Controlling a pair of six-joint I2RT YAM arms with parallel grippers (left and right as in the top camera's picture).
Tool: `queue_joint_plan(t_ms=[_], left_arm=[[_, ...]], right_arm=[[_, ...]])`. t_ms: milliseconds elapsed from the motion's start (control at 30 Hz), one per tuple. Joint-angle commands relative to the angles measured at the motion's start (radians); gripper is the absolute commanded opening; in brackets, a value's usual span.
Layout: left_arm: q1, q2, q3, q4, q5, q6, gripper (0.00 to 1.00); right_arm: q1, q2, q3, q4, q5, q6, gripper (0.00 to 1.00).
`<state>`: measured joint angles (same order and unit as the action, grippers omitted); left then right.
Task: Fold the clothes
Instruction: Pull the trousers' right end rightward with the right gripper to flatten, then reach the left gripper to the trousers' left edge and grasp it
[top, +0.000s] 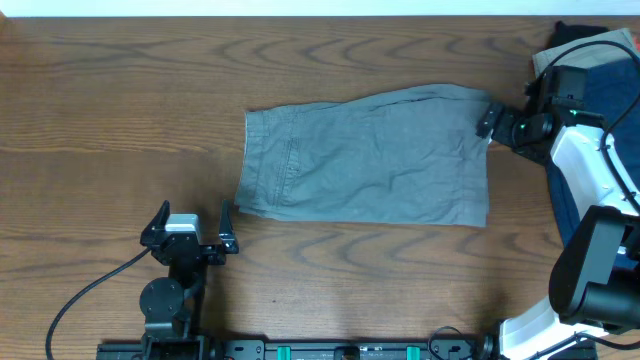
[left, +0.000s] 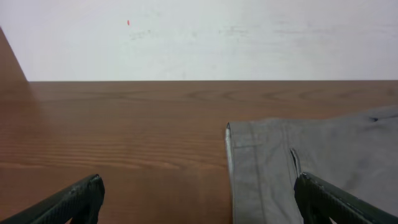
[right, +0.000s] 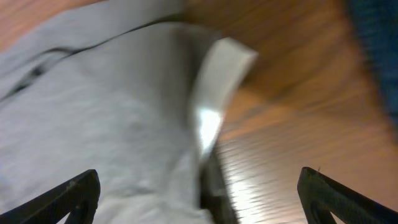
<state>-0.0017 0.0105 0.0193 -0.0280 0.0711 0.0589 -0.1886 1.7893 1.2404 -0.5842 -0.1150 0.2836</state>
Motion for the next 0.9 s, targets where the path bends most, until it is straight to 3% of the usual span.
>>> queue_joint_plan(t_ms=[0, 333, 533, 867], left_arm=[[0.003, -0.005, -0.015, -0.037, -0.053, 0.050, 0.98], [0.003, -0.005, -0.015, -0.027, -0.056, 0.045, 0.98], [0.003, -0.005, -0.014, 0.057, -0.052, -0.029, 0.98], [0.003, 0.075, 0.124, 0.100, 0.131, -0.083, 0.98]], right_arm=[[-0.019, 0.008, 0.010, 0.000, 0.144, -0.015, 0.99], [-0.025, 0.008, 0.010, 0.000, 0.144, -0.016, 0.99], [-0.025, 0.008, 0.010, 0.000, 0.144, -0.016, 0.99], [-0.025, 0.008, 0.010, 0.000, 0.144, -0.016, 0.99]])
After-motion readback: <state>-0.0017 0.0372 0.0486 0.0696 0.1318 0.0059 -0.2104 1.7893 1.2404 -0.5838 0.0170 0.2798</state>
